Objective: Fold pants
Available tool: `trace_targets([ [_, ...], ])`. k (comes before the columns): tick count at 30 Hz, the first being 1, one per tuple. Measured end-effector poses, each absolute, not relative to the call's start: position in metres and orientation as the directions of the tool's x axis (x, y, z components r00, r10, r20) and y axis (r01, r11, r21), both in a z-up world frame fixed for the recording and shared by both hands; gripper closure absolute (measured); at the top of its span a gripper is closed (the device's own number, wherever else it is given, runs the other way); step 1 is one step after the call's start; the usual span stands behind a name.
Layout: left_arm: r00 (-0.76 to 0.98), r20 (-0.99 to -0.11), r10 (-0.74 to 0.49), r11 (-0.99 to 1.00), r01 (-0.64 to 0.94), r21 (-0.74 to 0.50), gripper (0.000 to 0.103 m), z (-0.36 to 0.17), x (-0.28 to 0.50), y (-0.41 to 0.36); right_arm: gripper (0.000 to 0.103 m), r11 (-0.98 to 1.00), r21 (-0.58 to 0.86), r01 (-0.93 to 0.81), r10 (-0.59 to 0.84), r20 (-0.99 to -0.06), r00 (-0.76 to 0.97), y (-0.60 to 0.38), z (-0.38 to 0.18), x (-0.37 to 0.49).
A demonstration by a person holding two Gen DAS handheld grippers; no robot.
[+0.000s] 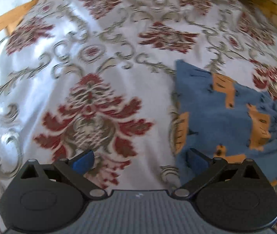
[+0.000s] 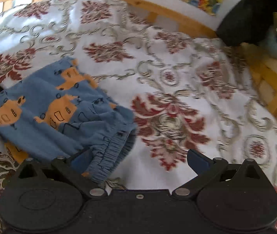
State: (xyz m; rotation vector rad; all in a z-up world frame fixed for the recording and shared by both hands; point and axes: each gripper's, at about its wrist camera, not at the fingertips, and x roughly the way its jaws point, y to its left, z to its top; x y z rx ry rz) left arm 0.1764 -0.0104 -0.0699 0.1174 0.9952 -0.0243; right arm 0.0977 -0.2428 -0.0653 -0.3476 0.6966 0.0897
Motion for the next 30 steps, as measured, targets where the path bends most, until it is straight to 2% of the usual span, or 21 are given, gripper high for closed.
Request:
trace_targets([
  [4,0.515,-0.835,0.191,0.973,0.015,0.231,0.005,-0.073,0.164,-0.003,0.001,0.976,-0.135,-0.171,0.053,-0.613,0.788,-0.253,-0.045,0.083],
  [7,0.551,-0.823,0.135,0.984,0.024,0.178,0.005,-0.058,0.152,-0.001,0.001,0.981,0.005,-0.195,0.156,-0.623,0.767,-0.262,-0.038,0.079],
  [9,0.584,-0.806,0.102,0.988,0.036,0.151,0.002,-0.047,0.144,-0.004,0.001,0.977,0.068,-0.2,0.196,-0.647,0.737,-0.264,-0.038,0.078],
  [15,0.592,-0.798,0.115,0.978,0.075,0.197,0.0,-0.039,0.13,-0.009,0.001,0.954,0.229,-0.196,0.301,-0.705,0.642,-0.272,-0.042,0.086],
  [21,0.563,-0.826,-0.035,0.991,0.127,0.045,0.0,-0.032,0.137,-0.007,0.001,0.923,0.35,-0.162,0.378,-0.738,0.559,-0.286,-0.048,0.096],
  [24,0.548,-0.833,-0.078,0.989,0.149,0.006,0.0,-0.032,0.138,-0.009,0.001,0.902,0.391,-0.182,0.427,-0.747,0.51,-0.291,-0.05,0.106],
  [28,0.533,-0.834,-0.143,0.978,0.205,-0.037,0.0,-0.03,0.15,-0.013,0.001,0.884,0.408,-0.229,0.466,-0.736,0.491,-0.298,-0.054,0.125],
  [30,0.538,-0.815,-0.212,0.968,0.231,-0.099,0.0,-0.028,0.16,-0.014,0.001,0.859,0.46,-0.226,0.509,-0.718,0.474,-0.305,-0.063,0.139],
])
